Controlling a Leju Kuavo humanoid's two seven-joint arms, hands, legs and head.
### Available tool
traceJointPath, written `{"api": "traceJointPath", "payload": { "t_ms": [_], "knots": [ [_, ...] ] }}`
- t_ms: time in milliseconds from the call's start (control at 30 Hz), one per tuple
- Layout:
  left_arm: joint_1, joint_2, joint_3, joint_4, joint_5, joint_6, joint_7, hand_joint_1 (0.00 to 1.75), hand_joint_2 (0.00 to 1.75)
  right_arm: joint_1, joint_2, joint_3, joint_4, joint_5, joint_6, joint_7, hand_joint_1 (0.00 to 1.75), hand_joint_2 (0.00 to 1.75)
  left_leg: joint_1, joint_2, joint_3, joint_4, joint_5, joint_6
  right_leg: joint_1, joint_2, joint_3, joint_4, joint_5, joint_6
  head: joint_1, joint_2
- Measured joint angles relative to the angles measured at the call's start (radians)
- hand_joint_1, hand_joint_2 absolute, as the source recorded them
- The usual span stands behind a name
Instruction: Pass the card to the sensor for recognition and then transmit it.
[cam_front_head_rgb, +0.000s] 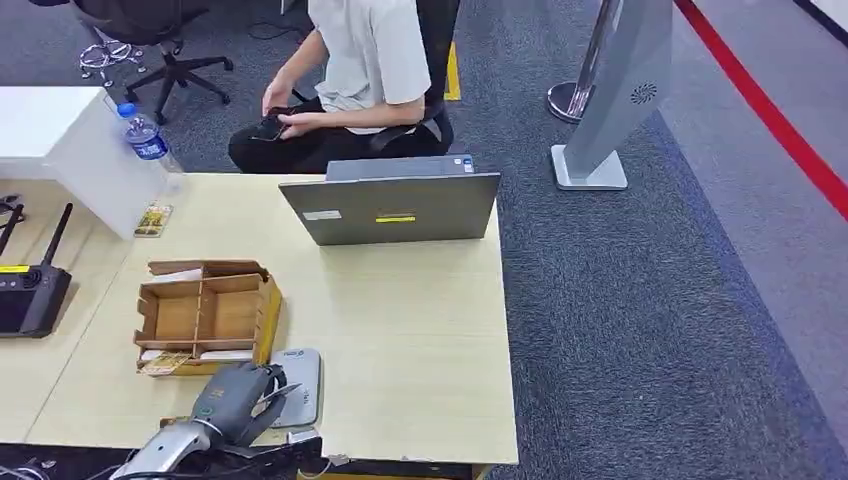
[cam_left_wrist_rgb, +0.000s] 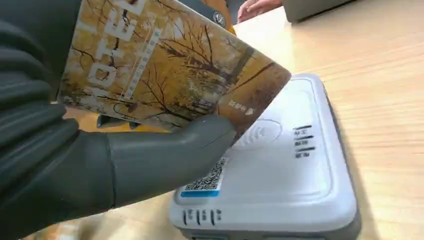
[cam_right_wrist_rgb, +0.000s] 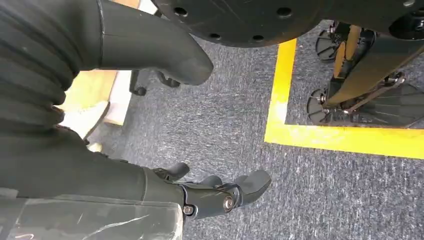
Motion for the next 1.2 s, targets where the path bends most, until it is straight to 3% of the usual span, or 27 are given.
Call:
{"api": "traceJointPath", "payload": {
  "t_ms": [467,633,867,1100,1200],
  "knots": [
    [-0.017,-0.043,0.004,0.068,0.003,0.052,0.036,1.75,1.75,-0.003,0.006,-0.01,0.0,0.031,0.007,-0.001,0.0,1.75,0.0,-0.002,0.002,0.0,0.001,0.0,0.0,-0.003,0.003,0.0,0.0,0.0,0.0,0.0],
    [-0.034,-0.032,0.049,-0.041,0.051,0.057,0.012,1.75,1.75,0.005,0.006,-0.019,-0.002,0.042,0.004,-0.001,0.0,1.75,0.0,-0.004,0.0,0.0,0.004,0.001,0.0,-0.004,0.001,0.0,0.001,0.0,0.0,0.0],
    [-0.263,-0.032,0.108,-0.171,0.107,0.021,0.041,1.75,1.75,0.004,0.011,-0.032,-0.005,0.089,0.004,-0.001,0.0,1.75,0.0,-0.006,-0.001,0.0,0.005,0.0,0.0,-0.006,0.001,0.0,0.003,0.001,0.0,0.0],
    [-0.523,-0.034,0.121,-0.151,0.115,-0.042,0.128,1.75,1.75,0.001,0.011,-0.032,-0.005,0.129,0.014,0.0,0.0,1.75,0.0,-0.005,-0.001,0.001,0.006,0.001,0.0,-0.005,0.0,0.0,0.004,0.0,0.0,0.0],
    [-0.646,-0.046,0.121,-0.057,0.053,-0.068,0.213,1.75,1.75,-0.004,0.011,-0.032,-0.005,0.158,0.024,0.005,0.0,1.75,0.0,-0.006,-0.003,0.001,0.007,0.001,0.0,-0.005,-0.001,0.0,0.004,0.0,0.0,0.0]
  ]
}}
